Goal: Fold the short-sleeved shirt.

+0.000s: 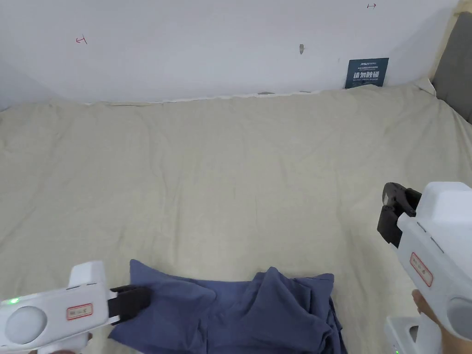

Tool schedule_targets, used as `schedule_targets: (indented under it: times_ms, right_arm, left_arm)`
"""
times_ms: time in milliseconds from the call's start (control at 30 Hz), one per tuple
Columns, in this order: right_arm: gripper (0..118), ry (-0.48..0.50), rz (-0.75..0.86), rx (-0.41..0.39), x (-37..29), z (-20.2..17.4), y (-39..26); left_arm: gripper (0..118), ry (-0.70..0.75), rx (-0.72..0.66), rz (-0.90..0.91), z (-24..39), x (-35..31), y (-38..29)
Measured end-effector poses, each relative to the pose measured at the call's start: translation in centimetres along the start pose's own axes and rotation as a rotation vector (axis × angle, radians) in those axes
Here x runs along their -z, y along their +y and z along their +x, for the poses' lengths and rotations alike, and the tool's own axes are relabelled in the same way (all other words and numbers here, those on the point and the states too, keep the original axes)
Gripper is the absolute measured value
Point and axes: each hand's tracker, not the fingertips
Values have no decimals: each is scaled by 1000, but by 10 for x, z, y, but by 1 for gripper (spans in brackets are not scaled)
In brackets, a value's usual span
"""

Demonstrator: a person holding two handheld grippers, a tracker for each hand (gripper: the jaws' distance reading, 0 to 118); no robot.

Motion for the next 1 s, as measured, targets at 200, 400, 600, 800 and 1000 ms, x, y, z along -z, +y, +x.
schedule_targets:
  times_ms: [200,400,600,800,1000]
  right_arm:
    - [2,-17,6,25,-7,15,-2]
    - [2,-34,10,28,-13,34,-2]
    - [2,-68,7,40,-17,56,-3]
    - [2,-87,-6,37,-17,66,-8]
    - [2,-86,-10,54,-18,66,-9]
  left_arm:
    - [9,-73,96,-64,76,57,41]
    - [9,-101,172,-196,142,140,65]
    - [9,-104,203,-289,187,214,68]
    - [71,-114,187,-319,199,234,58]
    - [107,-120,188,-89,200,188,55]
